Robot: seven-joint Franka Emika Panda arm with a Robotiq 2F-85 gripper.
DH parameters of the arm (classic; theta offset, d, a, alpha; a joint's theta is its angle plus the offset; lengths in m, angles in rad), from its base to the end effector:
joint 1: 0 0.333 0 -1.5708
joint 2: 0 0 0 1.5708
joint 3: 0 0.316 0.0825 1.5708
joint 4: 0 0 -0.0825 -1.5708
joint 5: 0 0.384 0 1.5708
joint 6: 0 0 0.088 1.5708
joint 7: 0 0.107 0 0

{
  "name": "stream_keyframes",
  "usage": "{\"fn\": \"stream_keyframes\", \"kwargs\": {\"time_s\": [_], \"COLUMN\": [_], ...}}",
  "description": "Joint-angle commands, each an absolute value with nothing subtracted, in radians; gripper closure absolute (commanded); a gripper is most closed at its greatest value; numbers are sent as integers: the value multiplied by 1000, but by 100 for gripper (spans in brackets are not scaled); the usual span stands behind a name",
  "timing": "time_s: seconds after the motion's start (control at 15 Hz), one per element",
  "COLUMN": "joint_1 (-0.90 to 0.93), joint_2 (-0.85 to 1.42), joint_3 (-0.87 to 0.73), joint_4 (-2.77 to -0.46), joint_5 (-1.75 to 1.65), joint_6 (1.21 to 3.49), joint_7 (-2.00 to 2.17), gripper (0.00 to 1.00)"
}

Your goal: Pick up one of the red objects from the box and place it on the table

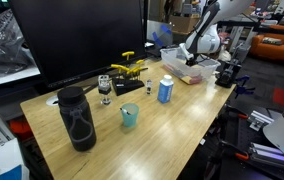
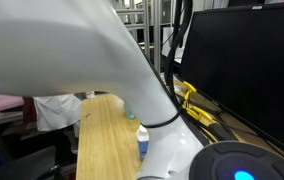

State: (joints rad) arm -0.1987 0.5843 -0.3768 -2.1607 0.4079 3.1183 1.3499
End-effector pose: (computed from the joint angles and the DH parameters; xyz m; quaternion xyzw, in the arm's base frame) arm 0.4785 -0.3469 0.1879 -0.4287 0.8755 -0.2194 0.0395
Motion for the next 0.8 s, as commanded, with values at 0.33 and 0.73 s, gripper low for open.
{"fn": "stream_keyframes", "kwargs": {"time_s": [0.33, 0.73], "joint_1": [-204, -252], "joint_2": [572, 573], "joint_3": [-341, -260], "joint_4": [-2179, -2174], "joint_5": [492, 511], "joint_6": [3248, 3365], "joint_7": [1393, 1407], "gripper": [93, 93]}}
